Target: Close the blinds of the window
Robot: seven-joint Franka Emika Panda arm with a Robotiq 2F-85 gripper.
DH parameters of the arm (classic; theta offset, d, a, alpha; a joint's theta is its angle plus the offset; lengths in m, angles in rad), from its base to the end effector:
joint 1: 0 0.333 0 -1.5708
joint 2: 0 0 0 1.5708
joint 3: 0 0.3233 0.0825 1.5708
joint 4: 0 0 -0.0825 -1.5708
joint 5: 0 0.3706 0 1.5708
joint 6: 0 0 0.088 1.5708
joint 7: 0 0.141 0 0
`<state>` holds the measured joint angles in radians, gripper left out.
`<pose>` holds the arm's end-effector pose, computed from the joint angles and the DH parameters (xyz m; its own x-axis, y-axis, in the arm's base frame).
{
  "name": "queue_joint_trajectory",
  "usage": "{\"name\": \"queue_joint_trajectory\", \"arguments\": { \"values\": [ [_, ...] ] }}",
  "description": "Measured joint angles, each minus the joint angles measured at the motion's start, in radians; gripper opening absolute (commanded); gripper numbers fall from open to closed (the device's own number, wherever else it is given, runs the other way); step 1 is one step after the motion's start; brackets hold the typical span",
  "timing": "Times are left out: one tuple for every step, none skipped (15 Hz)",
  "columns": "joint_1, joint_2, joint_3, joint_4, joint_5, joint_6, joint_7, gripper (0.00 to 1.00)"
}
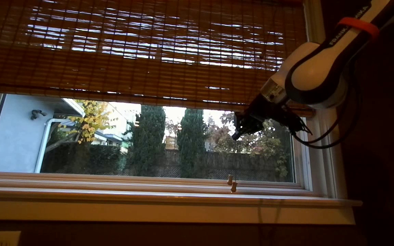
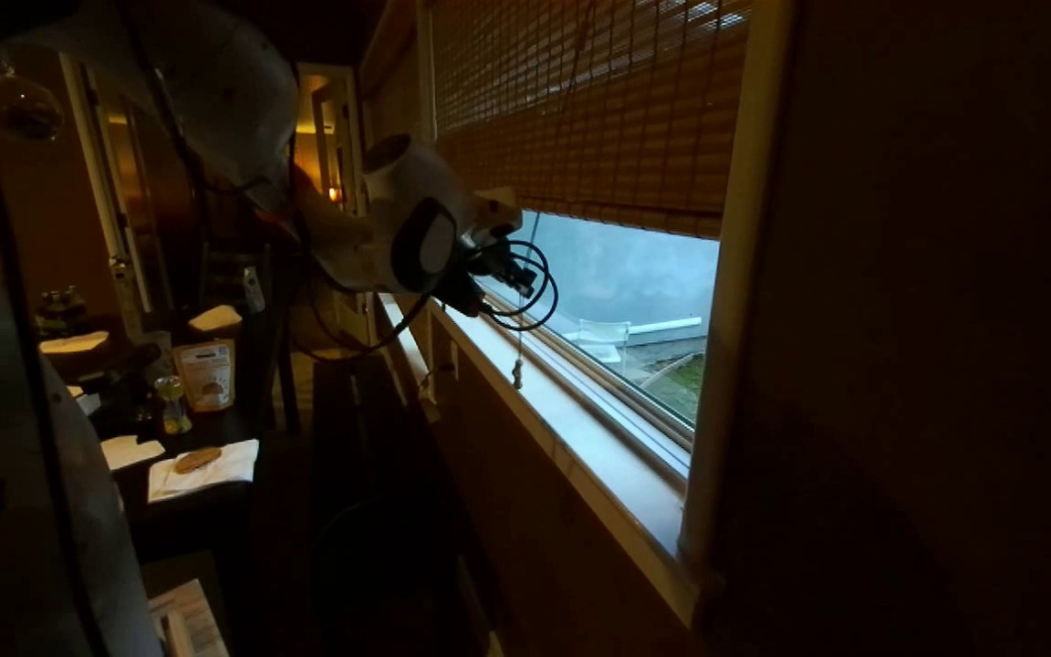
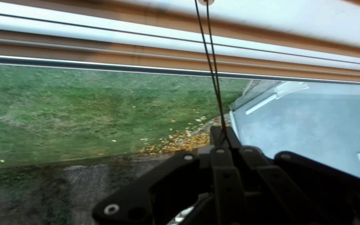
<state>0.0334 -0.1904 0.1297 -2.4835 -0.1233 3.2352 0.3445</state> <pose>0.5087 0.0985 0.4695 0.6022 -0.1056 0.7913 0.0377 -0.9864 -0.1603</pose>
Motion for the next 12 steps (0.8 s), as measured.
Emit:
{"name": "queue_joint_trajectory", "arguments": {
  "values": [
    [0.066,-0.002,-0.038,0.004,0.002,0.016,-0.010,0.01],
    [0.108,-0.003,-0.062,0.007,0.002,0.037,-0.020,0.01],
    [0.132,-0.003,-0.078,0.007,0.000,0.064,-0.029,0.01],
    [0.157,-0.003,-0.099,0.007,-0.002,0.092,-0.036,0.01],
    [0.187,-0.003,-0.125,0.007,-0.004,0.116,-0.037,0.01],
    [0.230,-0.003,-0.160,0.007,-0.010,0.135,-0.037,0.01],
    [0.281,-0.004,-0.201,0.007,-0.021,0.147,-0.033,0.02],
    [0.303,-0.004,-0.215,0.007,-0.022,0.148,-0.031,0.02],
    [0.298,-0.003,-0.211,0.006,-0.022,0.148,-0.031,0.02],
    [0.294,-0.002,-0.210,0.006,-0.022,0.148,-0.032,0.02],
    [0.292,-0.001,-0.210,0.006,-0.022,0.148,-0.032,0.02],
    [0.290,-0.001,-0.210,0.006,-0.022,0.148,-0.032,0.02]
  ]
}}
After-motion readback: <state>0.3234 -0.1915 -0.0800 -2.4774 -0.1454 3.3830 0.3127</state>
